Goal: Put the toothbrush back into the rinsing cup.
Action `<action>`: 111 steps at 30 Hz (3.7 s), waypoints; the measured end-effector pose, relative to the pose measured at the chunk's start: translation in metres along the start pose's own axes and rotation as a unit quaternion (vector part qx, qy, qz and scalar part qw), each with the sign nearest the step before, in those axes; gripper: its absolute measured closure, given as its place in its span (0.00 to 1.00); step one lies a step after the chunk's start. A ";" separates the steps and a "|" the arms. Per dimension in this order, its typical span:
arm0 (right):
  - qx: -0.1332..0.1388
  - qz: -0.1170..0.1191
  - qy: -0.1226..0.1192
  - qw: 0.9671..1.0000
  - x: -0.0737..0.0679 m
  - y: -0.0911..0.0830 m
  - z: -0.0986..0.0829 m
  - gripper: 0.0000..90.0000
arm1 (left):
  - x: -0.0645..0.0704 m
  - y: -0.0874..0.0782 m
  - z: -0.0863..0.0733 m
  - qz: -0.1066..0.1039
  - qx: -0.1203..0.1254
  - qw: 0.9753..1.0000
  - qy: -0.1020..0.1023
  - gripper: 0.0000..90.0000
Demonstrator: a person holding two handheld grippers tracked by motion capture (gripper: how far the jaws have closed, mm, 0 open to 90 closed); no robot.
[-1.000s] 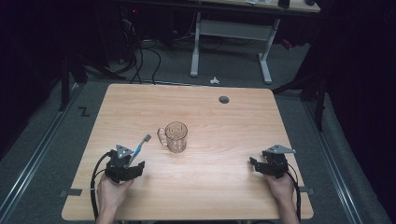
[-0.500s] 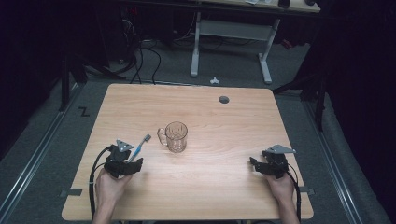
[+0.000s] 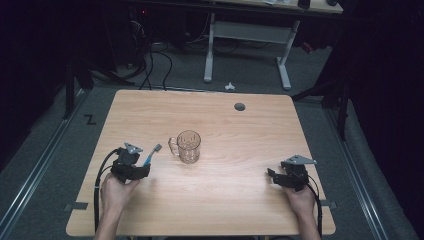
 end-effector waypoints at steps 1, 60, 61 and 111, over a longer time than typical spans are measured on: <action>0.000 0.000 0.000 1.000 0.000 0.000 0.000 0.38 | 0.000 0.001 0.001 -0.001 -0.005 1.000 0.002 0.51; 0.000 0.001 0.002 1.000 0.000 0.000 0.000 0.38 | -0.009 0.056 0.054 -0.024 -0.165 0.986 0.022 0.79; 0.000 0.001 0.002 1.000 0.000 0.000 0.000 0.38 | -0.009 0.057 0.054 -0.024 -0.168 0.985 0.023 0.79; 0.001 0.001 0.000 1.000 0.001 0.000 0.000 0.38 | -0.005 0.032 0.054 -0.048 -0.085 0.995 0.011 0.89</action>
Point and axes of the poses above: each handheld gripper's, and its own axes: y roughly forward along the jaws, z roughly out of its top, x roughly to its right, the point moved 2 cm from there along y, roughly forward along the jaws, and after that the axes turned 6 degrees about -x, right-handed, at the moved point
